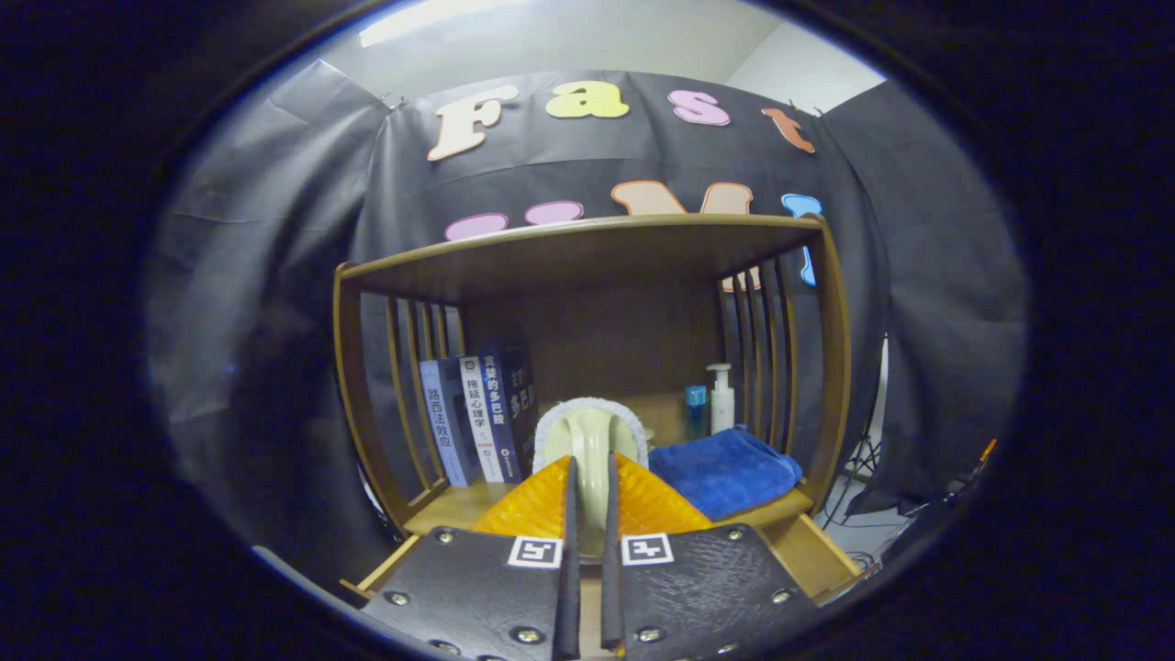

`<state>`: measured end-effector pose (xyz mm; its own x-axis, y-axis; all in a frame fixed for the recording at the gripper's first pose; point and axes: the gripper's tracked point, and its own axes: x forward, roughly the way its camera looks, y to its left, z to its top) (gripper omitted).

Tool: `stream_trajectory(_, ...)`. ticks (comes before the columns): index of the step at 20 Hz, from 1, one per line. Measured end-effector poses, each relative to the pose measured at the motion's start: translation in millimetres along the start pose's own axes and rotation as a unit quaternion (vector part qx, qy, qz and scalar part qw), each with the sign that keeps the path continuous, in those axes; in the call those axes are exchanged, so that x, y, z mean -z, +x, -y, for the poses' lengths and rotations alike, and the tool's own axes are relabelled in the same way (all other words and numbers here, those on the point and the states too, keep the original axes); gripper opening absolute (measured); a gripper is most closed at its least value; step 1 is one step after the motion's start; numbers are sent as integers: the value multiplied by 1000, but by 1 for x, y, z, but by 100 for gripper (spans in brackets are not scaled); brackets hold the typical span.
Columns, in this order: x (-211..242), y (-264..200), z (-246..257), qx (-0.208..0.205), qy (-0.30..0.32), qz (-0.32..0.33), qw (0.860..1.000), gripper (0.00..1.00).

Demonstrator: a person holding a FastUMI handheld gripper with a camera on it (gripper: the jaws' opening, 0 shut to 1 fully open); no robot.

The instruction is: Pull open the drawer, take out the items inside it, and place them on the countertop above the cabinet.

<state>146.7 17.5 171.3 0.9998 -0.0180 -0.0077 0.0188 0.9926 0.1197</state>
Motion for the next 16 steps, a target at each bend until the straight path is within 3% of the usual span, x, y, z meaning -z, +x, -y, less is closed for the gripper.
stream_trajectory(5, 18, 61, 12, 24, -20, -72, 997, 9)
stream_trajectory(9, 72, 104, 13, 29, -53, -148, 987, 10)
stream_trajectory(13, 138, 127, 9, 31, -46, -208, 977, 10)
stream_trajectory(16, 142, 153, 7, 25, -61, -172, 983, 10)
